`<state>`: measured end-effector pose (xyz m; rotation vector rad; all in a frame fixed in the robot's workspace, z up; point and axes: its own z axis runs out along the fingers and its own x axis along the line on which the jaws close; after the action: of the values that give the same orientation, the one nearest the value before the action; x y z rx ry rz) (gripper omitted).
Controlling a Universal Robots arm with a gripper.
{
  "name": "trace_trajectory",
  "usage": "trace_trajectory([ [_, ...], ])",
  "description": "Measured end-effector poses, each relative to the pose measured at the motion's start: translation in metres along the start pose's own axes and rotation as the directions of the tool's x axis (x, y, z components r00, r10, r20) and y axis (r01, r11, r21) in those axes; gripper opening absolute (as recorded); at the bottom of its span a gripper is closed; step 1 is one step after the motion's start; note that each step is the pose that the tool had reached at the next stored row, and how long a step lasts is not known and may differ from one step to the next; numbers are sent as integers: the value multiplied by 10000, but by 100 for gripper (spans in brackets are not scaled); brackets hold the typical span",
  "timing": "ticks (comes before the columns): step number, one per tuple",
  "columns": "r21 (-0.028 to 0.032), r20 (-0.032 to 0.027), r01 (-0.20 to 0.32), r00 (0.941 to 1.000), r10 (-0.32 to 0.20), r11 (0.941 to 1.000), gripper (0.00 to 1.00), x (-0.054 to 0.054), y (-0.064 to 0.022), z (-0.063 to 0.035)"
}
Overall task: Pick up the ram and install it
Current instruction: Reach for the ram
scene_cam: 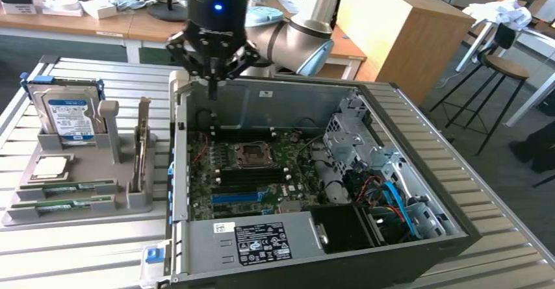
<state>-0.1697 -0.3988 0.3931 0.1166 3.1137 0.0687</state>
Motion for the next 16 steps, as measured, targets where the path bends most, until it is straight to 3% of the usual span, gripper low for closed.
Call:
trace_trajectory([
  [16,0,0,0,10000,0,10000,10,637,-48,-14],
])
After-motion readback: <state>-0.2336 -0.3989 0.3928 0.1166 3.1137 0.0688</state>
